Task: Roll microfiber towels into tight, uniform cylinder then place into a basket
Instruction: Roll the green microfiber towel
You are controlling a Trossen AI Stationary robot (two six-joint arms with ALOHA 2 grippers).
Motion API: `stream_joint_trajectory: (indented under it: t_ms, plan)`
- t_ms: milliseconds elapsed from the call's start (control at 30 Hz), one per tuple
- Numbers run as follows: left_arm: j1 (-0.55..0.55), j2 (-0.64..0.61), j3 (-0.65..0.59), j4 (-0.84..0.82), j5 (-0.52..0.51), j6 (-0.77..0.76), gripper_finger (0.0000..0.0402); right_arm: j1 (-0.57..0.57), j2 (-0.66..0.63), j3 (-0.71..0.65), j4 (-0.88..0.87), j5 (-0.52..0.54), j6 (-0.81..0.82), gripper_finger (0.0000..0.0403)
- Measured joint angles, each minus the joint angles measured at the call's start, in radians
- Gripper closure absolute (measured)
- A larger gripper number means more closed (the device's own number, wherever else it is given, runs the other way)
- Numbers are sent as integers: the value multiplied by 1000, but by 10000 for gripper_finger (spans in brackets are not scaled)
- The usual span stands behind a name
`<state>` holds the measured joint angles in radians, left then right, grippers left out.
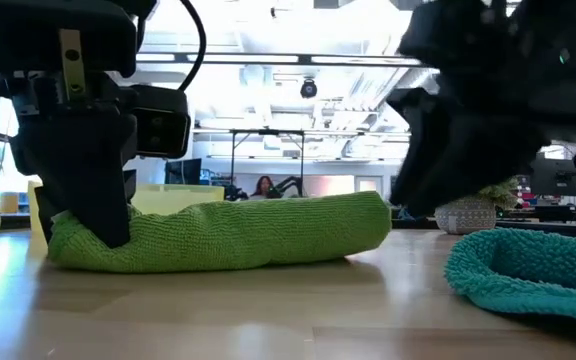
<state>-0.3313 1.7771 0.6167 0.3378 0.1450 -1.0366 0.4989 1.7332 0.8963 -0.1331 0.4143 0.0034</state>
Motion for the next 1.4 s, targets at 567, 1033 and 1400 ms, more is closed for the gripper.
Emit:
stream_joint_trajectory:
  t_ms: [567,1033,1400]
  plan:
    - [2,0,-1,2,-10,18,379,-26,94,0,270,-98,-3,285]
    - [3,0,-1,4,-15,18,378,-39,128,22,251,-92,-83,221]
    - [3,0,-1,5,-19,24,378,-58,132,65,217,-65,-192,221]
